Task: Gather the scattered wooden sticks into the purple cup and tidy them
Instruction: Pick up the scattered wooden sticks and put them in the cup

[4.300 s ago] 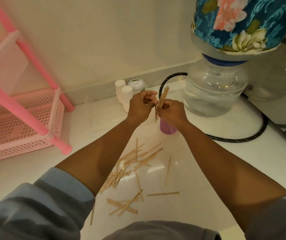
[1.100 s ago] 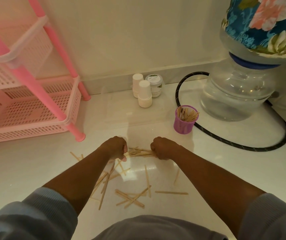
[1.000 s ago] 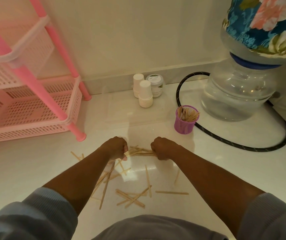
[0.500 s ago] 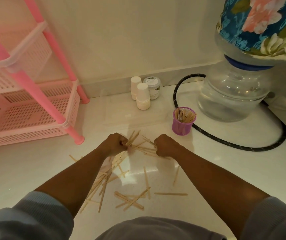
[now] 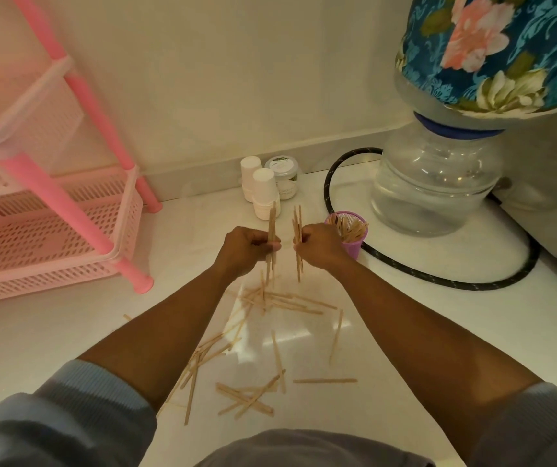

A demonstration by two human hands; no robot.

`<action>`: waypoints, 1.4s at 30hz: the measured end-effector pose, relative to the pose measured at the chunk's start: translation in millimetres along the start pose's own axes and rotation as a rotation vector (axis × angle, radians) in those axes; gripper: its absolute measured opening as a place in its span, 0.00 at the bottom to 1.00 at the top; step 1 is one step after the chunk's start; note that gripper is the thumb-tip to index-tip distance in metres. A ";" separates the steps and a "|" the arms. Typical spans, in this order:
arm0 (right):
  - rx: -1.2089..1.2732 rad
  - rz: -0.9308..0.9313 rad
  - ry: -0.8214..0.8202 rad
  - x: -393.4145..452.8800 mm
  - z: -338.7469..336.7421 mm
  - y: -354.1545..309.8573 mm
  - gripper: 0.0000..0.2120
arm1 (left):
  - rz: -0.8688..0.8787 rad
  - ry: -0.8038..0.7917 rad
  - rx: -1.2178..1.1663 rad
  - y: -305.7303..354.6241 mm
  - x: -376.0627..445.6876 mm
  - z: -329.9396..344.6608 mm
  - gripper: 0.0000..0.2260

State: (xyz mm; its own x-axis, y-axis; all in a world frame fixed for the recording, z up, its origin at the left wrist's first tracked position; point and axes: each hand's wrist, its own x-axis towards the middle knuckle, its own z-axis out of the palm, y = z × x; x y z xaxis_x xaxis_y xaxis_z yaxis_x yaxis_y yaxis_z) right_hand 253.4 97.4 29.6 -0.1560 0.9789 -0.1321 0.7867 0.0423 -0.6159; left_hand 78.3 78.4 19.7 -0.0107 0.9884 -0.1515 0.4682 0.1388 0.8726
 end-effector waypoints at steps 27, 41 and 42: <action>0.193 0.082 0.373 18.8 -87.2 18.5 0.11 | 0.308 0.094 -0.128 101.5 57.5 71.3 0.06; 0.082 0.196 0.300 9.5 -67.4 48.9 0.10 | 0.150 -0.001 0.070 72.2 59.2 91.2 0.18; 0.082 0.195 0.315 10.0 -68.1 48.8 0.11 | 0.149 0.003 0.072 72.3 58.9 89.0 0.18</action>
State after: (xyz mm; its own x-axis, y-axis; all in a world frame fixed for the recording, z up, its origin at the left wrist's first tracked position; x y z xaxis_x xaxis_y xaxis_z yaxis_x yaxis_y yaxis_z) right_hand 330.8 123.0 51.2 0.1929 0.9811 -0.0153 0.7308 -0.1541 -0.6649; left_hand 190.2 141.2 32.6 0.0604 0.9979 -0.0216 0.5272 -0.0136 0.8496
